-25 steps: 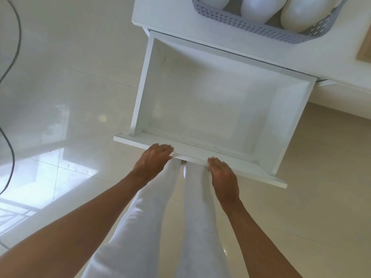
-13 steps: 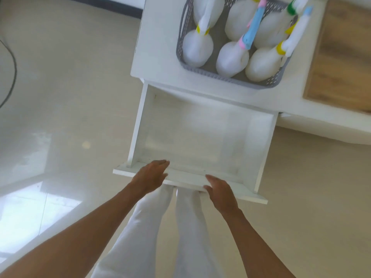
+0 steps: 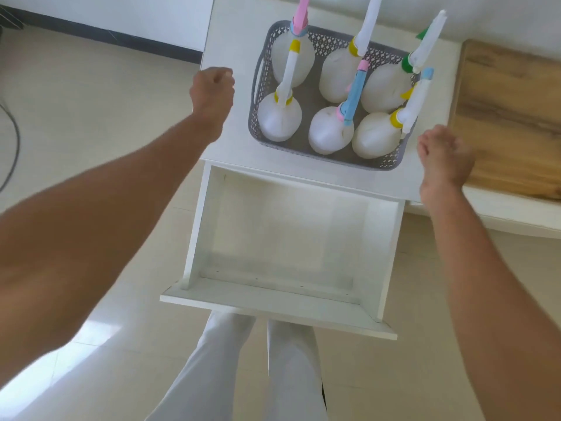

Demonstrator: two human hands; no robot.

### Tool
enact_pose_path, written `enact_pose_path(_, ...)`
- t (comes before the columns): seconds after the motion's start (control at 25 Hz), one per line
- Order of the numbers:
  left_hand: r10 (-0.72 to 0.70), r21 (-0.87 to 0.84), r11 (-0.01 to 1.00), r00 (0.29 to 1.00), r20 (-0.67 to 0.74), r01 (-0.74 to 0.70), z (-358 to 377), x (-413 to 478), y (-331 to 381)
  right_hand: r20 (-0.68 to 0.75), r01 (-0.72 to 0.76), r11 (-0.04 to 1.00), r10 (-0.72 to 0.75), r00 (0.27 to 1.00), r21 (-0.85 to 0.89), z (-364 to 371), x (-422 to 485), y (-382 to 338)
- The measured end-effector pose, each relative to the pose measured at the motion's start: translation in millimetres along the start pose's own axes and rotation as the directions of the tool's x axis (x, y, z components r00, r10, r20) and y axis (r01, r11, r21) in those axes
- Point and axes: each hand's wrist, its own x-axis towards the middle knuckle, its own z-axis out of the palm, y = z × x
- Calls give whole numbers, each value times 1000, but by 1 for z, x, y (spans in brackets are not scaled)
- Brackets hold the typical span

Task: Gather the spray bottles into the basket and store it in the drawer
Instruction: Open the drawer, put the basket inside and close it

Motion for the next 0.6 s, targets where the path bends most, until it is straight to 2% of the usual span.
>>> enact_pose_path(0.08, -92, -66, 993, 994, 54, 95, 13, 15, 6, 45, -38, 965, 52, 998, -258, 9, 38, -3)
enact_pose_path(0.16, -164, -75, 982, 981, 105, 172, 26, 25, 8, 124, -50, 885, 121, 985, -462, 18, 59, -3)
enact_pose_path(0.28, -212, -99, 970, 970, 123, 224, 40, 35, 10, 168, -63, 880, 160, 973, -471, 29, 74, -7)
enact_pose_path(0.6, -200, -64, 976, 975, 94, 206, 47, 49, 15, 251, -70, 891, 201, 947, -448, 31, 88, -11)
